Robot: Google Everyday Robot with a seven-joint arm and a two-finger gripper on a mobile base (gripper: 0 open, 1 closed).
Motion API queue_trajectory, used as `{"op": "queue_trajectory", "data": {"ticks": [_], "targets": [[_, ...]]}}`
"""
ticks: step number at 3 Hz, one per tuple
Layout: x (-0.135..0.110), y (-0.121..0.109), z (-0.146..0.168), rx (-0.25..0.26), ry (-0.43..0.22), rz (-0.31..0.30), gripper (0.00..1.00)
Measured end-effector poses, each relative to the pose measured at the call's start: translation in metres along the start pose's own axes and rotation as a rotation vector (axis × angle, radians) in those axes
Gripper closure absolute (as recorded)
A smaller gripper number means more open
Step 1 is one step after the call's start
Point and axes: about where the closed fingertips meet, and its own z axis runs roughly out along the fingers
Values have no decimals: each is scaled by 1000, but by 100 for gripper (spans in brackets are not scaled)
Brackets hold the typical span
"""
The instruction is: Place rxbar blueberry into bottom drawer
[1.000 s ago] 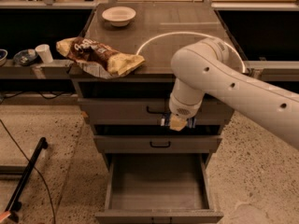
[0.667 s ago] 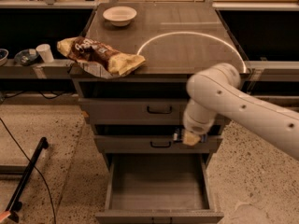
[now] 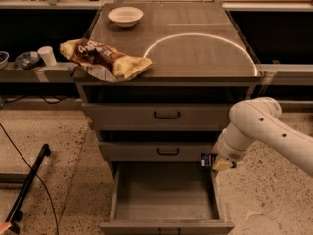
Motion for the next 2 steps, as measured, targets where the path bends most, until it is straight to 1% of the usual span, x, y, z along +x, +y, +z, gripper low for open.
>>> {"op": "queue_trajectory", "data": {"ticks": [1, 2], "targets": [[1, -3, 8, 25, 41, -21, 100], [16, -6, 43, 62, 219, -64, 100]]}}
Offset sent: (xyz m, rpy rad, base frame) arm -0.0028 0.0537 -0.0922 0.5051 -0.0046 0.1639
